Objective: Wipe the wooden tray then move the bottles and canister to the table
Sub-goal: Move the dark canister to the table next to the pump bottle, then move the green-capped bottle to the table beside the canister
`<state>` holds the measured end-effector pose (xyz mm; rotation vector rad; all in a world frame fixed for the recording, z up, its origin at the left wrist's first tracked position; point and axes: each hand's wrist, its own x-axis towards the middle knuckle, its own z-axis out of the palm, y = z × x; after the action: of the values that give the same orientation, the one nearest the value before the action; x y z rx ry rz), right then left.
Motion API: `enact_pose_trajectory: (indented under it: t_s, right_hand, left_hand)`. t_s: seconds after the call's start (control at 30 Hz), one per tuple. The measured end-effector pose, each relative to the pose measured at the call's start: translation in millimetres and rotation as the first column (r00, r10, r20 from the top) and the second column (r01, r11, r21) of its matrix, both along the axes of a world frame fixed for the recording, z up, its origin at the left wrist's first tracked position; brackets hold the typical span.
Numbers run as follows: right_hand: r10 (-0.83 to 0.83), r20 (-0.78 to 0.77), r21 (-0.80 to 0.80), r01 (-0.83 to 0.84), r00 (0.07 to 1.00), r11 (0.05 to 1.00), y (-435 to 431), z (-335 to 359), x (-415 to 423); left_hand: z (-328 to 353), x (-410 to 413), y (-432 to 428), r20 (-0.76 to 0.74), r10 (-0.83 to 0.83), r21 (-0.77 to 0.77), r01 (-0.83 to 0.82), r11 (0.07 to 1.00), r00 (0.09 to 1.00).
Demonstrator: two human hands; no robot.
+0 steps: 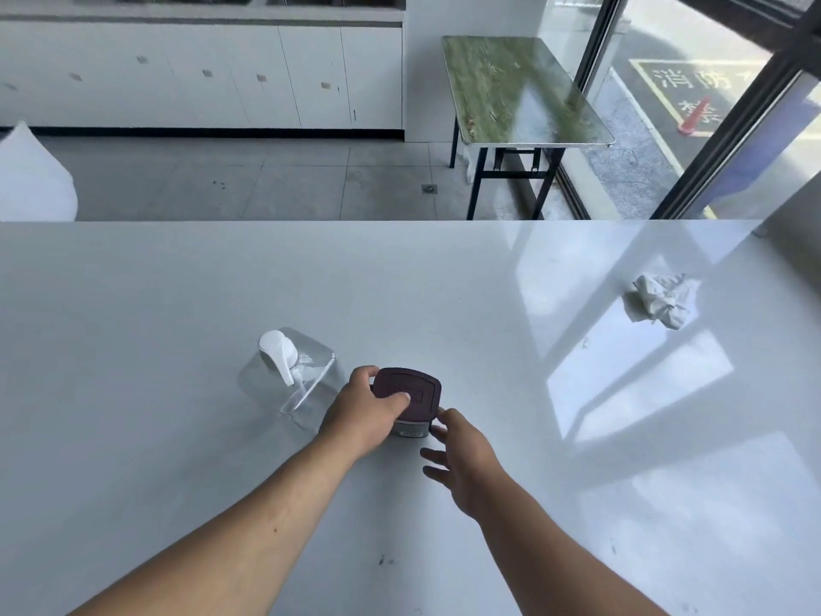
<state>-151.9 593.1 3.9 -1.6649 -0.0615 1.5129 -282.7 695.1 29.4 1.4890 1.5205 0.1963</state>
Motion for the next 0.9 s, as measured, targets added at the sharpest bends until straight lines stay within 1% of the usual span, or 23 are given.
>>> enact_pose_trajectory:
  t_s: [0.07, 0.13, 0.17, 0.2, 0.27, 0.3, 0.33, 0.37, 0.4, 0.47, 0.53, 0.67, 0.77, 0.9]
  right_hand:
    - [0.04, 0.07, -0.013, -0.039, 0.997, 0.999, -2, -1, 2]
    - [0.13, 0.268, -0.019, -0.13, 0.955, 0.991, -10, 2, 8]
    - [0.172, 0.393, -0.025, -0.176, 0.903, 0.984, -17, 6, 13]
    - [0.203, 0.514, -0.036, -0.216, 0.833, 0.976, -27, 10, 21]
    - [0.26, 0.72, -0.1, -0.274, 0.644, 0.957, -55, 15, 46]
    - [0.285, 0.786, -0.148, -0.282, 0.548, 0.948, -72, 18, 61]
    - [0.303, 0.827, -0.19, -0.272, 0.474, 0.943, -91, 21, 77]
    - [0.309, 0.85, -0.219, -0.248, 0.427, 0.944, -112, 25, 95]
    - [0.307, 0.863, -0.239, -0.211, 0.401, 0.948, -134, 28, 112]
    - [0.295, 0.879, -0.268, -0.124, 0.376, 0.956, -179, 34, 144]
    - [0.274, 0.886, -0.286, -0.025, 0.373, 0.958, -231, 39, 174]
    - [0.146, 0.886, -0.261, 0.212, 0.441, 0.942, -363, 44, 225]
    - [0.03, 0.881, -0.243, 0.397, 0.473, 0.885, -477, 44, 242]
    - [-0.068, 0.874, -0.259, 0.581, 0.481, 0.771, -627, 45, 241]
  left_hand:
    - [1, 4, -5, -0.102, -0.051, 0.086, 0.06, 0.995, 0.994]
    - [5, 13, -14, -0.213, -0.126, 0.252, 0.179, 0.951, 0.969]
    - [8, 20, -20, -0.236, -0.174, 0.328, 0.247, 0.912, 0.956]
    - [12, 30, -26, -0.253, -0.233, 0.38, 0.318, 0.868, 0.939]
    - [21, 54, -39, -0.305, -0.358, 0.421, 0.462, 0.78, 0.882]
    - [25, 68, -47, -0.325, -0.408, 0.419, 0.517, 0.746, 0.853]
    - [29, 83, -56, -0.338, -0.45, 0.411, 0.56, 0.72, 0.827]
    - [33, 99, -66, -0.348, -0.489, 0.4, 0.598, 0.694, 0.8]
    - [35, 116, -78, -0.356, -0.526, 0.391, 0.634, 0.667, 0.773]
    - [40, 149, -104, -0.358, -0.589, 0.373, 0.689, 0.621, 0.724]
    - [43, 185, -138, -0.352, -0.649, 0.36, 0.738, 0.57, 0.674]
    - [53, 265, -235, -0.354, -0.765, 0.367, 0.832, 0.416, 0.538]
    - [55, 316, -323, -0.336, -0.838, 0.369, 0.879, 0.303, 0.43]
    - [56, 366, -453, -0.331, -0.911, 0.353, 0.927, 0.124, 0.248]
